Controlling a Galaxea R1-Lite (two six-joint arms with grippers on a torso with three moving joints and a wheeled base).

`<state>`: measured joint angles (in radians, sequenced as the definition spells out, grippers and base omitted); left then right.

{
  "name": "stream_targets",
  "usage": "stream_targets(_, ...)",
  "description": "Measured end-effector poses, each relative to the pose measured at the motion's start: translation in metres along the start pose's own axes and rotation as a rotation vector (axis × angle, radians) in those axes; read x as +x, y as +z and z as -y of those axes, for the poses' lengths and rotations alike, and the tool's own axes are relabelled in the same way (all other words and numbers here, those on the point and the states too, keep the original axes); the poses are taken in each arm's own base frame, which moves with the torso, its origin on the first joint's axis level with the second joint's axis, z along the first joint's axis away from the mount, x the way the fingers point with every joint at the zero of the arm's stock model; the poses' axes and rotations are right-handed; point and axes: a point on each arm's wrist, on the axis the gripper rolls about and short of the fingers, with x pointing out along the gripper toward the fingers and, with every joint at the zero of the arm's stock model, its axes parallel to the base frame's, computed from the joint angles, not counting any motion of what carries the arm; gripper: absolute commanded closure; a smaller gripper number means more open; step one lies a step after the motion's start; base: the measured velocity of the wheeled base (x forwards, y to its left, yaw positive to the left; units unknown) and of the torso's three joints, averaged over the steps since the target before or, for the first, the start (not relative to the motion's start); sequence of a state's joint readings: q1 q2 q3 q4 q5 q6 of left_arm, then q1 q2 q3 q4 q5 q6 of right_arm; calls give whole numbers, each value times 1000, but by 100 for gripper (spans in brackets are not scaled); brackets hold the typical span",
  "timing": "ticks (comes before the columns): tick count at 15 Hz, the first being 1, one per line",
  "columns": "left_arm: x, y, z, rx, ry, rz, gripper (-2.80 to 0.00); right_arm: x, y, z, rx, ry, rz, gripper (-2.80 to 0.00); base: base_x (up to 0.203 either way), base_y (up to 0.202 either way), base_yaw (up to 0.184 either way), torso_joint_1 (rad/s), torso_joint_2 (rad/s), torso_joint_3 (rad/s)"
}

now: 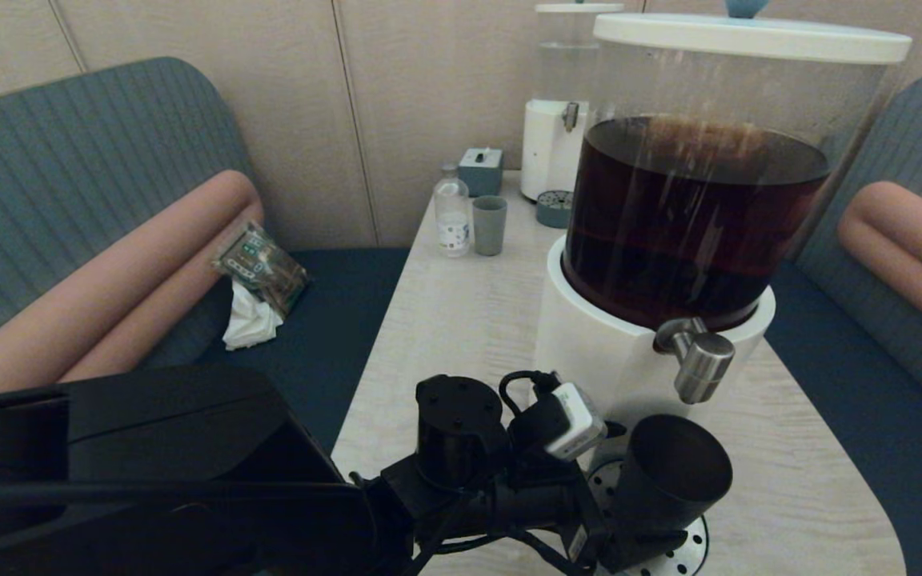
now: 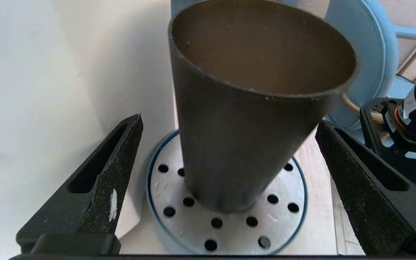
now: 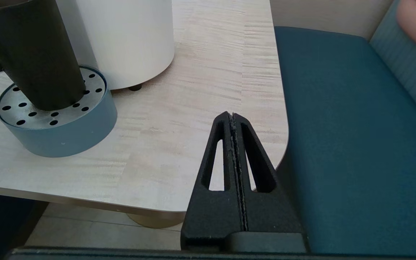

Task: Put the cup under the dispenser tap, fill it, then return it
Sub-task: Place the cup next to the water dispenser

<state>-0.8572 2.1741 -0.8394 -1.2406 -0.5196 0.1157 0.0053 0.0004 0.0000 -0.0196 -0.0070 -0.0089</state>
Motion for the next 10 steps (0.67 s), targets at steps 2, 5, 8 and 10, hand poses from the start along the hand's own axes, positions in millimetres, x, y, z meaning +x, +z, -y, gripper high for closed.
stream_targets(2,4,-2,-2,1,0,2,-280,0,0,0,0,0,0,0,0,0,0,0,0,0)
stream_targets(5,10,-4,-5,3,-1,7,-280,0,0,0,0,1,0,0,0,0,0,0,0,0)
stream_targets(8,17,-4,-5,7,-7,18,-280,0,0,0,0,1,0,0,0,0,0,0,0,0)
stream_targets(10,21,-5,-5,9,-11,20,-280,0,0,0,0,1,0,0,0,0,0,0,0,0)
